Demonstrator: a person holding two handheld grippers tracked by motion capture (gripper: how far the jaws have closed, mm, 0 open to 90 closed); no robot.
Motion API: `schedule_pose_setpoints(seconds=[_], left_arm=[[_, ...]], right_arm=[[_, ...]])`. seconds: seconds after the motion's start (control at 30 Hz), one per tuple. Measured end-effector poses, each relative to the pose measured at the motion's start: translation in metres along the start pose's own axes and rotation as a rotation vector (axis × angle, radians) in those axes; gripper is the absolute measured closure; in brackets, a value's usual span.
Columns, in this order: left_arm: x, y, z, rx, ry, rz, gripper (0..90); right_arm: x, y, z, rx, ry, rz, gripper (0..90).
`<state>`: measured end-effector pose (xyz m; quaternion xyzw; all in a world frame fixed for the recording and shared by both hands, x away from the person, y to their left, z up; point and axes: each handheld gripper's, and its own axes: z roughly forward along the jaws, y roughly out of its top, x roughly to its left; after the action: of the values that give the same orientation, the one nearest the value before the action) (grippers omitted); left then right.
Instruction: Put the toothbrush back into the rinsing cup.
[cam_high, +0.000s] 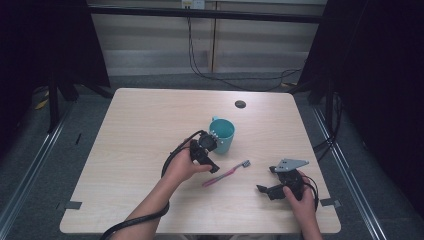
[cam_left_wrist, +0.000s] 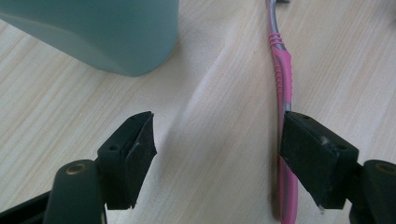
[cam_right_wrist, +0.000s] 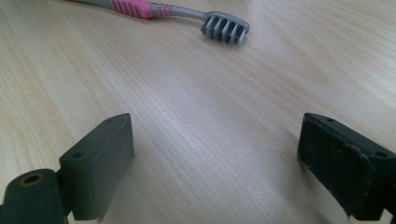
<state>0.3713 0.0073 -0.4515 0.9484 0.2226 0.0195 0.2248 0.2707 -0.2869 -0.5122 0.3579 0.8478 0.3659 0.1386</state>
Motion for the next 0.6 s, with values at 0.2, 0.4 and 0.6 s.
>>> schedule_pose_setpoints(seconds=[0.2, 0.4, 0.6], left_arm=[[-0.0021, 0.0011, 0.0006, 0.002, -0.005, 0.006, 31.5], [-0.0029, 0.0022, 0.0017, 0.021, -0.005, 0.019, 33.6], [-0.0060, 0.0040, 0.0028, 0.025, -0.008, 0.029, 35.2]], right_arm=[[0.0000, 0.0000, 0.0000, 0.000, 0.000, 0.000, 10.3], [0.0000, 0.0000, 0.0000, 0.000, 0.000, 0.000, 10.3], [0.0000, 0.0000, 0.0000, 0.000, 0.000, 0.000, 10.3]])
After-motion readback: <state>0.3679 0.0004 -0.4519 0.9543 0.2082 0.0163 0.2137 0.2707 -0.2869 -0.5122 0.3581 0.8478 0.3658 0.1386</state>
